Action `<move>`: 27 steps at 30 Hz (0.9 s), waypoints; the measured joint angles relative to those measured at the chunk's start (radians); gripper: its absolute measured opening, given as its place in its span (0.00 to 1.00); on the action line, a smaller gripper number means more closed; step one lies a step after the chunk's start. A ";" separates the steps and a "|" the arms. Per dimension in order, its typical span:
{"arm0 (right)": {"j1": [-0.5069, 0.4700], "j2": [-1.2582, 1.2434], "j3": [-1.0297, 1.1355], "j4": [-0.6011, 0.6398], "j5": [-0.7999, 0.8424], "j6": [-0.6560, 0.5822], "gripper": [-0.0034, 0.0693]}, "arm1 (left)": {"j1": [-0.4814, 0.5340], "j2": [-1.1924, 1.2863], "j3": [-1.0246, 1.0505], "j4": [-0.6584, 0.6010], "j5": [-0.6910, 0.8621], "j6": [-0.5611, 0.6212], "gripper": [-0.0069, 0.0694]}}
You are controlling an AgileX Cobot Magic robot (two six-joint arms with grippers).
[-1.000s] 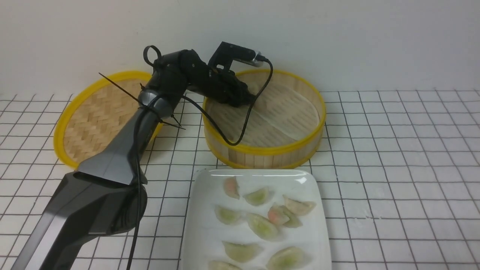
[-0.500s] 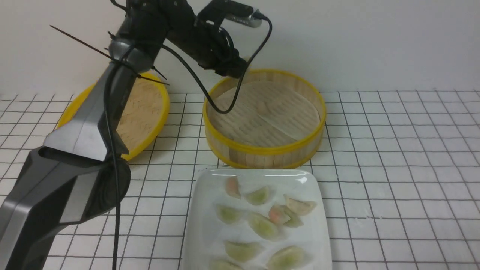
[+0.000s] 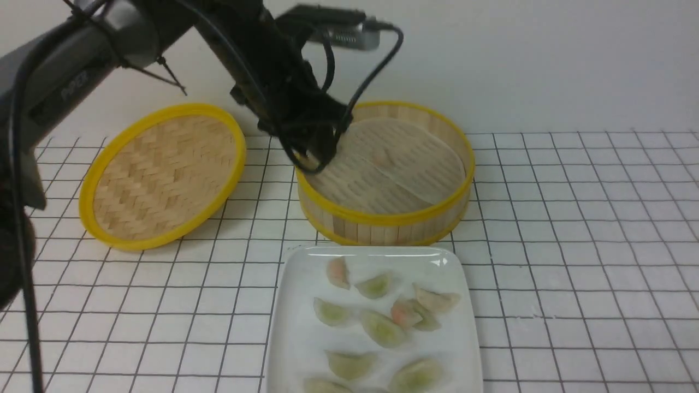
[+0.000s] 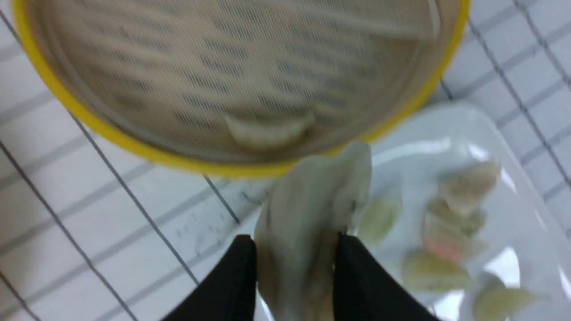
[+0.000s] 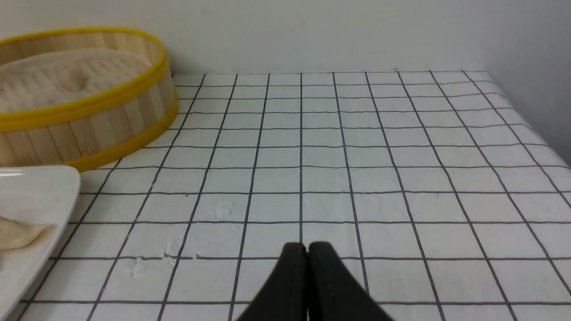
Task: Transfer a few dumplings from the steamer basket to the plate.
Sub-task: Use the left arm to put the dumpling into the plate
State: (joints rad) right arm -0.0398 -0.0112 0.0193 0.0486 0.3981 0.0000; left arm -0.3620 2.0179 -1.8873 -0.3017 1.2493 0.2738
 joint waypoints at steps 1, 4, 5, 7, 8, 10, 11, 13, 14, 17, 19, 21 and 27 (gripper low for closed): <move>0.000 0.000 0.000 0.000 0.000 0.000 0.04 | -0.007 -0.012 0.036 -0.007 0.000 0.009 0.35; 0.000 0.000 0.000 0.000 0.000 0.000 0.04 | -0.036 -0.014 0.147 -0.015 -0.002 0.025 0.35; 0.000 0.000 0.000 0.000 0.000 0.000 0.04 | -0.045 -0.008 0.167 -0.013 -0.002 0.025 0.35; 0.000 0.000 0.000 0.000 0.000 0.000 0.04 | -0.070 0.015 0.183 0.000 -0.013 0.024 0.35; 0.000 0.000 0.000 0.000 0.000 0.000 0.04 | -0.077 0.022 0.184 0.006 -0.019 0.024 0.35; 0.000 0.000 0.000 0.000 0.000 0.000 0.04 | -0.092 0.034 0.184 0.014 -0.024 0.024 0.37; 0.000 0.000 0.000 0.000 0.000 0.000 0.04 | -0.099 0.037 0.184 0.015 -0.025 0.024 0.41; 0.000 0.000 0.000 0.000 0.000 0.000 0.04 | -0.110 0.039 0.184 0.015 -0.036 0.024 0.50; 0.000 0.000 0.000 0.000 0.000 0.000 0.04 | -0.111 0.039 0.183 0.015 -0.039 0.024 0.53; 0.000 0.000 0.000 0.000 0.000 0.000 0.04 | -0.112 0.039 0.138 0.027 -0.112 0.019 0.68; 0.000 0.000 0.000 0.000 0.000 0.000 0.04 | -0.107 0.039 0.107 0.049 -0.162 0.001 0.69; 0.000 0.000 0.000 0.000 0.000 0.000 0.04 | -0.096 0.044 0.080 0.076 -0.210 -0.022 0.67; 0.000 0.000 0.000 0.000 0.000 0.000 0.04 | -0.003 0.182 -0.227 0.131 -0.251 -0.050 0.47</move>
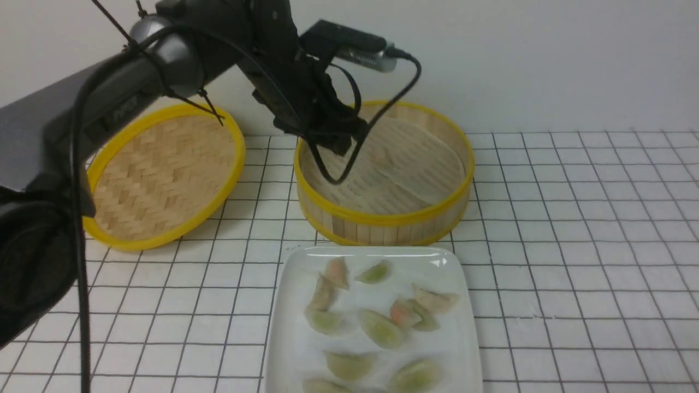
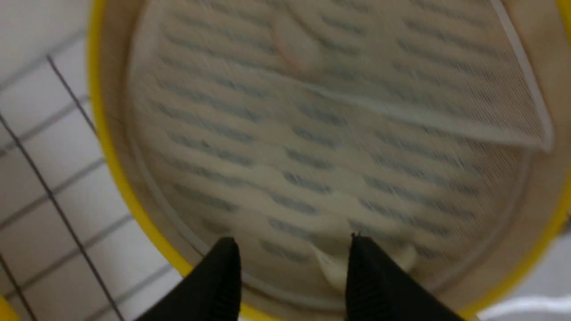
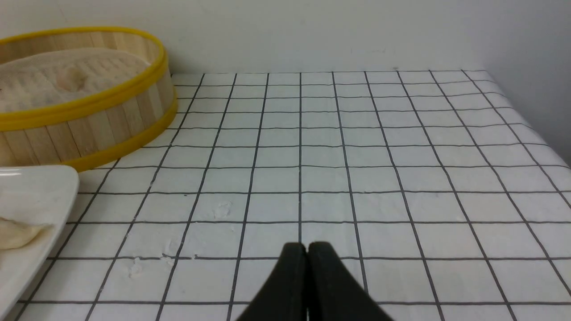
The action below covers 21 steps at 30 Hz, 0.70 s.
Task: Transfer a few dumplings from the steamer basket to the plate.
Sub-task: Use the left arm to grab a dumpling from the steamer
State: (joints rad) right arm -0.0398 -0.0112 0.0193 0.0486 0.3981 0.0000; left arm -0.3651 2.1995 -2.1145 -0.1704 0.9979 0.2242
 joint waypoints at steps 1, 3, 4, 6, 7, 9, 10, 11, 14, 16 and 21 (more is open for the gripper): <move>0.000 0.000 0.000 0.000 0.000 0.000 0.04 | 0.010 0.033 -0.052 -0.001 0.011 0.009 0.45; 0.000 0.000 0.000 0.000 0.000 0.000 0.04 | 0.028 0.112 -0.188 -0.014 0.042 0.041 0.40; 0.000 0.000 0.000 0.000 0.000 0.000 0.04 | 0.036 0.166 -0.258 -0.028 0.066 0.074 0.38; 0.000 0.000 0.000 0.000 0.000 0.000 0.04 | 0.044 0.237 -0.378 -0.053 0.096 0.136 0.35; 0.000 0.000 0.000 0.000 0.000 0.000 0.04 | 0.045 0.277 -0.427 -0.066 0.110 0.164 0.34; 0.000 0.000 0.000 0.000 0.000 0.000 0.04 | 0.046 0.346 -0.528 -0.098 0.120 0.226 0.31; 0.000 0.000 0.000 0.000 0.000 0.000 0.04 | 0.047 0.374 -0.564 -0.114 0.115 0.250 0.30; 0.000 0.000 0.000 0.000 0.000 0.000 0.04 | 0.047 0.388 -0.586 -0.123 0.108 0.267 0.30; 0.000 0.000 0.000 0.000 0.000 0.000 0.04 | 0.047 0.435 -0.615 -0.151 0.032 0.303 0.29; 0.000 0.000 0.000 0.000 0.000 0.000 0.04 | 0.047 0.462 -0.619 -0.177 -0.012 0.332 0.29; 0.000 0.000 0.000 0.000 0.000 0.000 0.04 | 0.047 0.503 -0.619 -0.284 -0.030 0.399 0.33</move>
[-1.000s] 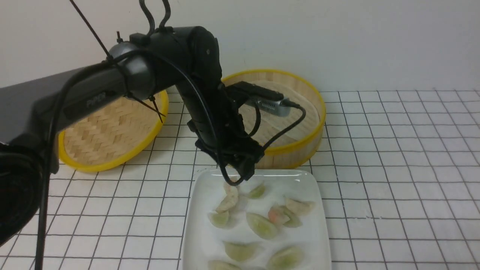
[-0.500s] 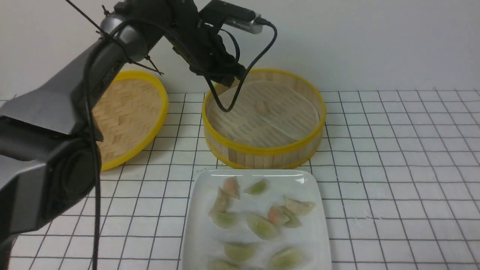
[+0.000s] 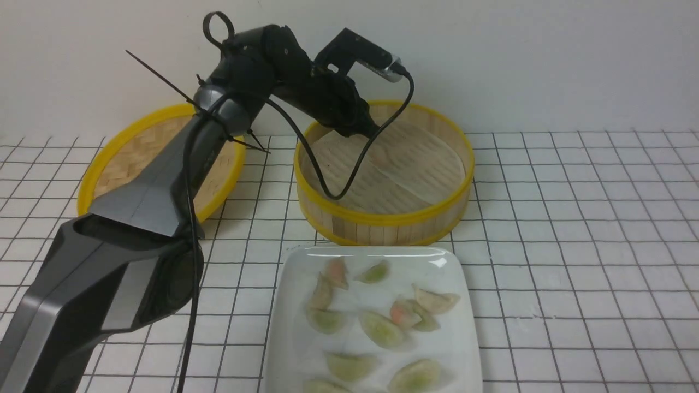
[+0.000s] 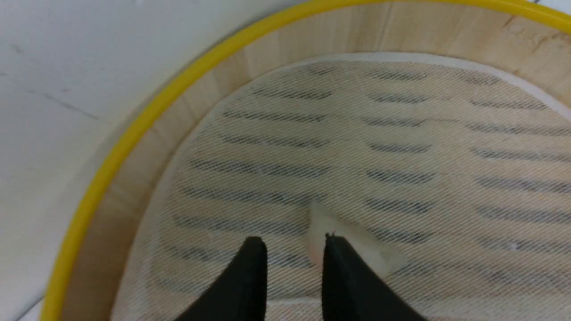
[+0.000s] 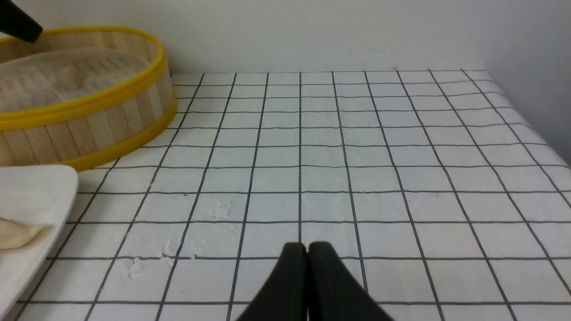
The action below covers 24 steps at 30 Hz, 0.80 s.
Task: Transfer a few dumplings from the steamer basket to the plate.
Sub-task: Use the left arm to grab a dumpling from the steamer
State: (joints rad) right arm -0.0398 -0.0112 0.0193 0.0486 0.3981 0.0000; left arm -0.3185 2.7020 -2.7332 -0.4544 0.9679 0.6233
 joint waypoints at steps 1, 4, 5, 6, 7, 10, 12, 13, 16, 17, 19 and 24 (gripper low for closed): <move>0.000 0.000 0.000 0.001 0.000 0.000 0.04 | 0.000 0.008 0.000 -0.030 -0.003 0.022 0.35; 0.000 0.000 0.000 0.001 0.000 0.000 0.04 | -0.001 0.021 0.000 -0.069 -0.015 0.056 0.42; 0.000 0.000 0.000 0.001 0.000 0.000 0.04 | -0.001 0.022 0.000 -0.071 -0.018 0.058 0.42; 0.000 0.000 0.000 0.001 0.000 0.000 0.04 | 0.000 0.029 0.000 -0.081 -0.036 0.075 0.46; 0.000 0.000 0.000 0.001 0.000 0.000 0.04 | 0.001 0.033 0.000 -0.091 -0.043 0.089 0.48; 0.000 0.000 0.000 0.001 0.000 0.000 0.04 | 0.007 0.046 0.000 -0.121 -0.056 0.124 0.52; 0.000 0.000 0.000 0.001 0.000 0.000 0.04 | 0.010 0.053 0.000 -0.132 -0.057 0.140 0.52; 0.000 0.000 0.000 0.001 0.000 0.000 0.04 | 0.016 0.063 0.000 -0.144 -0.050 0.144 0.53; 0.000 0.000 0.000 0.001 0.000 0.000 0.04 | 0.018 0.077 0.000 -0.145 -0.015 0.117 0.53; 0.000 0.000 0.000 0.001 0.000 0.000 0.04 | 0.019 0.081 0.000 -0.145 -0.007 0.105 0.53; 0.000 0.000 0.000 0.001 0.000 0.000 0.04 | 0.019 0.091 0.000 -0.145 -0.003 0.094 0.53; 0.000 0.000 0.000 0.001 0.000 0.000 0.04 | 0.019 0.095 0.000 -0.160 -0.018 0.094 0.53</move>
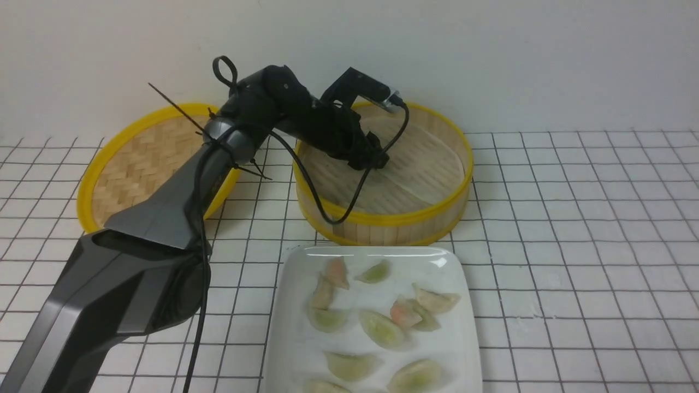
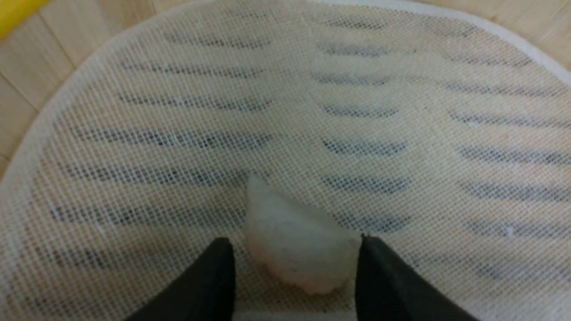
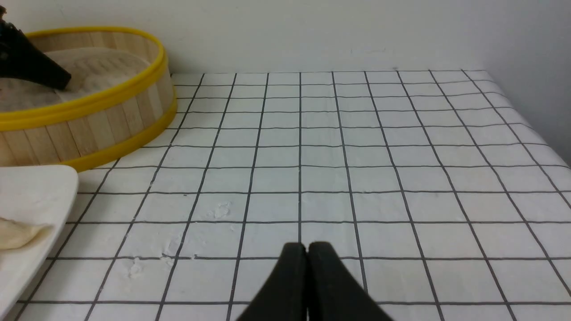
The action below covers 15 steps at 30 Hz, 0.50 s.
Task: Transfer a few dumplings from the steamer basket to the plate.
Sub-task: Use the left arm to grab a dumpling from the steamer
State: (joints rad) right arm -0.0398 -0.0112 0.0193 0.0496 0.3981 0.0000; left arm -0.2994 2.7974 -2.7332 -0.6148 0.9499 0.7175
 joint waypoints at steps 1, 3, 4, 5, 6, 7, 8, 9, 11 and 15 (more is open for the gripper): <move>0.000 0.000 0.000 0.000 0.000 0.000 0.04 | 0.000 0.000 0.000 -0.010 -0.010 0.016 0.53; 0.000 0.000 0.000 0.000 0.000 0.000 0.04 | 0.000 0.000 0.000 -0.021 -0.019 0.040 0.53; 0.000 0.000 0.000 0.000 0.000 0.000 0.04 | 0.000 0.000 0.000 -0.025 -0.021 0.055 0.53; 0.000 0.000 0.000 0.000 0.000 0.000 0.04 | 0.000 0.000 0.000 -0.029 -0.025 0.070 0.53; 0.000 0.000 0.000 0.000 0.000 0.000 0.04 | 0.000 0.001 0.000 -0.031 -0.031 0.086 0.53; 0.000 0.000 0.000 0.000 0.000 0.000 0.04 | 0.000 0.002 0.000 -0.034 -0.037 0.102 0.53; 0.000 0.000 0.000 0.000 0.000 0.000 0.04 | 0.000 0.003 0.000 -0.036 -0.040 0.116 0.53; 0.000 0.000 0.000 0.000 0.000 0.000 0.04 | 0.000 0.005 0.000 -0.039 -0.041 0.124 0.53; 0.000 0.000 0.000 0.000 0.000 0.000 0.04 | 0.001 0.009 0.000 -0.050 -0.041 0.127 0.53; 0.000 0.000 0.000 0.000 0.000 0.000 0.04 | 0.010 0.025 0.000 -0.115 -0.041 0.141 0.50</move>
State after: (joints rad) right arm -0.0398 -0.0112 0.0193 0.0496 0.3981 0.0000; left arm -0.2899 2.8228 -2.7332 -0.7298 0.9091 0.8587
